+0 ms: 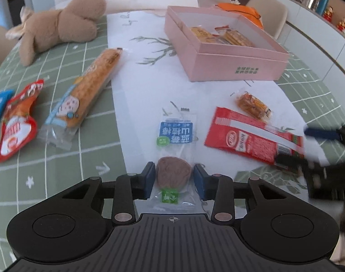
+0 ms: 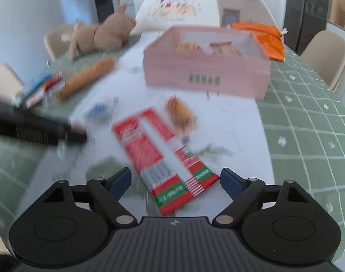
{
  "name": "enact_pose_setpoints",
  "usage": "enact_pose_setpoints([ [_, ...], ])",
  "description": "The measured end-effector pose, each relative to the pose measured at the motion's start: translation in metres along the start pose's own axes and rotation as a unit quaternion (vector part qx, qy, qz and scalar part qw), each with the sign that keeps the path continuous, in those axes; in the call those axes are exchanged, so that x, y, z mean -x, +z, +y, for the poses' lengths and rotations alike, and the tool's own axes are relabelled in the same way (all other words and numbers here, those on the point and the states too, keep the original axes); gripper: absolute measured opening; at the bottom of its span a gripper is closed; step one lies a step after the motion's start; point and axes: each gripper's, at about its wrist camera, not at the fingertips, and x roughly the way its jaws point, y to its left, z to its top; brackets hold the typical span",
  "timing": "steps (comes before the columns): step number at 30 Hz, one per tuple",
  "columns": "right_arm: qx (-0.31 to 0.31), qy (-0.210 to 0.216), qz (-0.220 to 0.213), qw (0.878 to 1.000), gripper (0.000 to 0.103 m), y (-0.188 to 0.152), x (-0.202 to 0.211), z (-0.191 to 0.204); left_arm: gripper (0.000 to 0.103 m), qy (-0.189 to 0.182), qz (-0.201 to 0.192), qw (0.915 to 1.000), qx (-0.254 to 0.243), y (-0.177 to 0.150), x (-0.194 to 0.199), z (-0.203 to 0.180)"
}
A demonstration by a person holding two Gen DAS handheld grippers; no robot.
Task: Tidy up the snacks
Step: 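Grasp the small orange snack packet with the right gripper while the left gripper holds the hawthorn packet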
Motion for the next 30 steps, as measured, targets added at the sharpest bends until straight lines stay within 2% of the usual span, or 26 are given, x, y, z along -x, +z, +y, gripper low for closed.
enact_pose_setpoints([
  [3,0.017,-0.016,-0.012,1.0,0.087,0.024,-0.008,-0.003,0.042,-0.003,0.007,1.0,0.004,-0.006,0.006,-0.001],
  [5,0.024,-0.012,-0.012,1.0,0.086,0.036,-0.018,-0.006,0.042,0.0,0.01,0.9999,0.005,-0.009,0.008,-0.004],
  [8,0.03,-0.009,0.005,1.0,0.081,0.052,-0.046,-0.006,0.042,0.005,0.011,0.9999,0.006,-0.012,0.009,-0.008],
  [10,0.029,0.003,0.028,0.999,0.066,0.057,-0.064,-0.004,0.043,0.003,0.014,0.9998,0.011,-0.012,0.01,-0.007],
  [12,0.022,0.028,0.035,0.999,0.058,0.059,-0.071,-0.003,0.043,-0.005,0.016,0.9996,0.023,-0.013,0.011,-0.003],
  [13,0.026,0.029,0.036,0.999,0.046,0.06,-0.07,-0.001,0.043,-0.009,0.016,0.9993,0.031,-0.013,0.012,-0.001],
  [14,0.032,0.033,0.036,0.998,0.039,0.06,-0.067,0.002,0.045,-0.014,0.015,0.999,0.039,-0.013,0.012,0.001],
  [15,0.037,0.031,0.037,0.998,0.027,0.059,-0.064,0.004,0.045,-0.019,0.014,0.9987,0.045,-0.014,0.013,0.004],
  [16,0.038,0.03,0.042,0.998,0.02,0.058,-0.06,0.006,0.045,-0.022,0.012,0.9985,0.048,-0.015,0.013,0.005],
  [24,0.003,0.035,0.045,0.998,0.019,0.042,-0.015,-0.012,0.044,-0.023,0.009,0.9995,0.018,-0.015,0.013,0.001],
  [30,-0.009,0.0,0.044,0.999,0.019,0.03,0.004,-0.031,0.042,-0.012,0.015,0.9998,0.0,-0.011,0.011,-0.004],
])
